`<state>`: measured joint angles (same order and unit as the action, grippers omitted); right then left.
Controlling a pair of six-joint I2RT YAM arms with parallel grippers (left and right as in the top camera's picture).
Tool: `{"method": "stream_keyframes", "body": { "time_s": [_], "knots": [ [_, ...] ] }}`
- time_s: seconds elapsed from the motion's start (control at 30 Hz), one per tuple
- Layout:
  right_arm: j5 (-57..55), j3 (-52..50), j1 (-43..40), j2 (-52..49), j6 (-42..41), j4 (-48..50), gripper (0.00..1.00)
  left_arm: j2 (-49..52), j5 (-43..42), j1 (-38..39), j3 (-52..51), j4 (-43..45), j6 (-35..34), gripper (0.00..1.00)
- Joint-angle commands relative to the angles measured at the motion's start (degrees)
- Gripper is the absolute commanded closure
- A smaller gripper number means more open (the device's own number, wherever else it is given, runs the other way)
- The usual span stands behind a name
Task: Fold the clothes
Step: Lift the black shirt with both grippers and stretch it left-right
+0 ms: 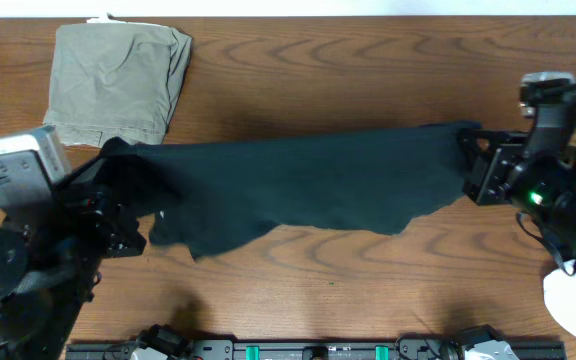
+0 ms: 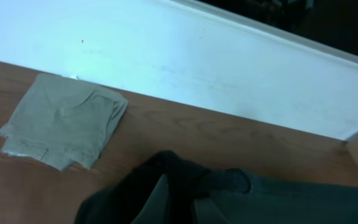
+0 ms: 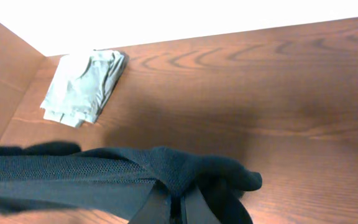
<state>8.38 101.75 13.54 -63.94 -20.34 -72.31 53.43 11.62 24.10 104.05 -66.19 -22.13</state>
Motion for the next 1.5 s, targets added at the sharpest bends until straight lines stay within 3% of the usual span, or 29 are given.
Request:
{"method": "stream_keyframes", "body": {
  "time_s": [0.0,0.17,0.53,1.1,1.47],
  "knots": [
    [-4.1,2.8,-0.6,0.1,1.1,-1.5,0.99,0.8,0.4,-0.2,1.4,-0.3,1.0,0.94],
    [-5.7,3.1,-0.6,0.0,1.3,-2.9,0.99,2.8,1.1,-0.2,1.3,-1.3,2.2,0.94],
    [-11.8,3.1,-0.6,-0.9,0.6,-3.8,0.99,11.8,12.3,-0.3,1.3,-4.8,6.4,0.93],
    [-13.3,3.1,-5.7,-3.5,0.0,-3.8,0.99,26.3,15.4,-0.3,1.3,-5.7,7.6,0.87],
    [-14.2,3.1,-6.1,-3.7,0.0,-3.8,0.99,28.5,16.1,-2.1,1.3,-4.7,7.6,0.87]
  ]
}}
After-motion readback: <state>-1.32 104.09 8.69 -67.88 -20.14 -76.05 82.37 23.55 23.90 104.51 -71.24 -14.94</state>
